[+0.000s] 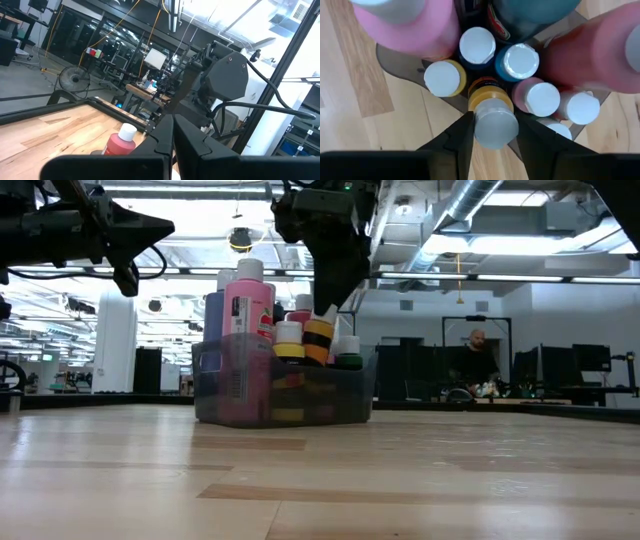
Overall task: Pick & Place Paint Supplies
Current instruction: Put the small dark yellow paint bottle into the black bin
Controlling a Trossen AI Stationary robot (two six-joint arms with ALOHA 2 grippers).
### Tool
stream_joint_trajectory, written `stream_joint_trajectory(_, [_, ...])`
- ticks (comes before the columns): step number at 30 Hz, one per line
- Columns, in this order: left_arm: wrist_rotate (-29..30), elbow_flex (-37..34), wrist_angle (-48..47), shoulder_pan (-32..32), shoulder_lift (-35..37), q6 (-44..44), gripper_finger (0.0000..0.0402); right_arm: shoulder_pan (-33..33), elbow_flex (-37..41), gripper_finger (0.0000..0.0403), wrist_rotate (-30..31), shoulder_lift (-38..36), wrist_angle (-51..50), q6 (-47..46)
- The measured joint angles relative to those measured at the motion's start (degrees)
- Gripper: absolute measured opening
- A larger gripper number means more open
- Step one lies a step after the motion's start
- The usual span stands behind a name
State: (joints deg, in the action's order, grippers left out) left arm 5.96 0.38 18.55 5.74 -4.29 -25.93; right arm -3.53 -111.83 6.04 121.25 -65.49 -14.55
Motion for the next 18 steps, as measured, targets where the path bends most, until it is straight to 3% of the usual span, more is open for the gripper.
stream_joint_trajectory(9, [0.0, 0.0, 0.0, 0.0, 0.0, 0.0, 0.0003, -0.3, 0.2, 0.0129, -0.3, 2.1, 0.6, 1.4])
stream_joint_trajectory(18, [0.0, 0.0, 0.1, 0.0, -0.7, 0.0, 0.0003, -0.5, 0.1, 0.0179, -1.6, 3.7, 2.5, 2.5])
